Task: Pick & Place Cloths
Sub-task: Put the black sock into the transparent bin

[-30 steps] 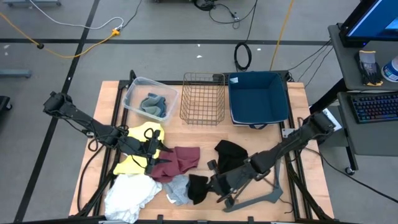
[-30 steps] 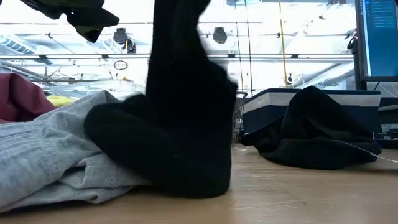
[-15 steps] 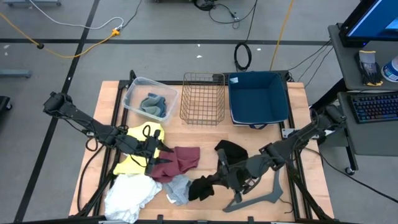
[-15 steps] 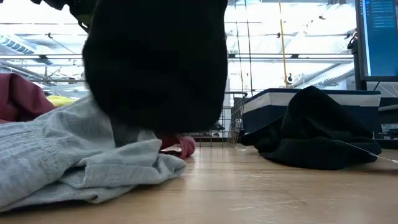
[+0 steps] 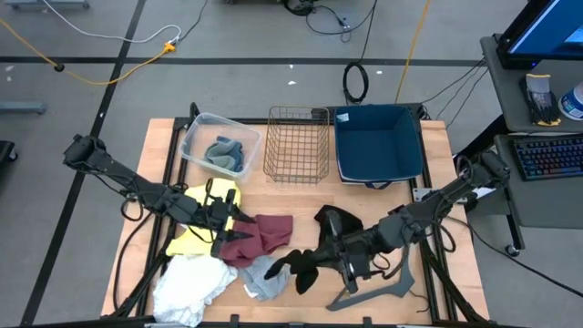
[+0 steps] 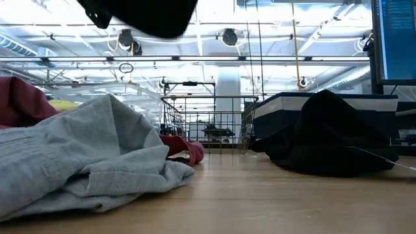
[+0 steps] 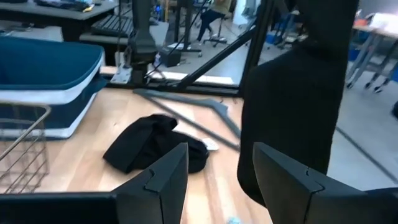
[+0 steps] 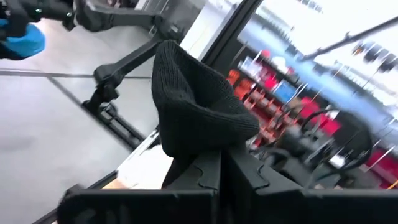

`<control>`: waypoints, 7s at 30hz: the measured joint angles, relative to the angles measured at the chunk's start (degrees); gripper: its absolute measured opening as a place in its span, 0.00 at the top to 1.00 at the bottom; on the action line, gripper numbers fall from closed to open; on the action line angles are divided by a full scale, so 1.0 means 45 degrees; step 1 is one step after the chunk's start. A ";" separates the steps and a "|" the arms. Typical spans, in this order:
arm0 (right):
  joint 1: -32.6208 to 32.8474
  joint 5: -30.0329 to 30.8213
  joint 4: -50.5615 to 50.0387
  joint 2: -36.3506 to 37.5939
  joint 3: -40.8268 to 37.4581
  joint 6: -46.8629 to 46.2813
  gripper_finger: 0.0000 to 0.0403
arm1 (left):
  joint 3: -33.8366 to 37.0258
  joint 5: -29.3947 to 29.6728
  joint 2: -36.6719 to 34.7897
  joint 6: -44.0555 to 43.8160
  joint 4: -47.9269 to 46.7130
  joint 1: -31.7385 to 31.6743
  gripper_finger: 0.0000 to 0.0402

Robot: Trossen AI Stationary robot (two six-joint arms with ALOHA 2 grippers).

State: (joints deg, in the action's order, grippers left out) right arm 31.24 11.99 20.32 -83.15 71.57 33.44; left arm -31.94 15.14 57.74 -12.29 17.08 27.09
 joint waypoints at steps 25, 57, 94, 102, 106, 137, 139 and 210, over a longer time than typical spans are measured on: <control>-0.0773 0.0029 0.1048 0.0005 0.0000 0.1143 1.00 | -0.0032 -0.0704 0.2362 0.0471 0.4751 -0.0072 0.28; -0.1812 -0.0015 0.1168 -0.0261 0.0000 0.0280 1.00 | -0.0087 -0.2168 0.2934 -0.0433 0.6227 -0.0573 0.19; -0.2164 -0.0058 0.1710 -0.1933 0.0000 -0.2583 0.94 | -0.0097 -0.0655 0.4260 -0.0264 0.6844 -0.1778 0.99; -0.1267 -0.0032 0.0342 -0.1933 -0.0005 -0.2603 0.94 | -0.0102 0.0053 0.4226 -0.0204 0.6648 -0.1800 0.99; -0.0829 0.0007 -0.0296 -0.1934 -0.0004 -0.2614 0.94 | -0.0102 0.0176 0.4226 -0.0204 0.6602 -0.1908 1.00; 0.1187 0.2001 -0.4986 -0.1933 0.0000 -0.5437 0.57 | -0.0110 0.1744 -0.0715 0.0917 0.4348 -0.3785 1.00; 0.1301 0.1989 -0.5134 -0.1933 0.0000 -0.5478 0.58 | -0.0112 0.1969 -0.1083 0.1113 0.4296 -0.3989 1.00; 0.1642 0.1987 -0.3313 -0.1928 -0.1962 -0.6602 0.61 | -0.0092 0.3804 0.0175 0.1548 -0.4372 -1.1577 1.00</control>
State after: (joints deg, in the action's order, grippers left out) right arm 38.63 20.93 5.41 -91.83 62.74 3.73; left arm -32.36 32.26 58.52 -5.33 -2.60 -25.00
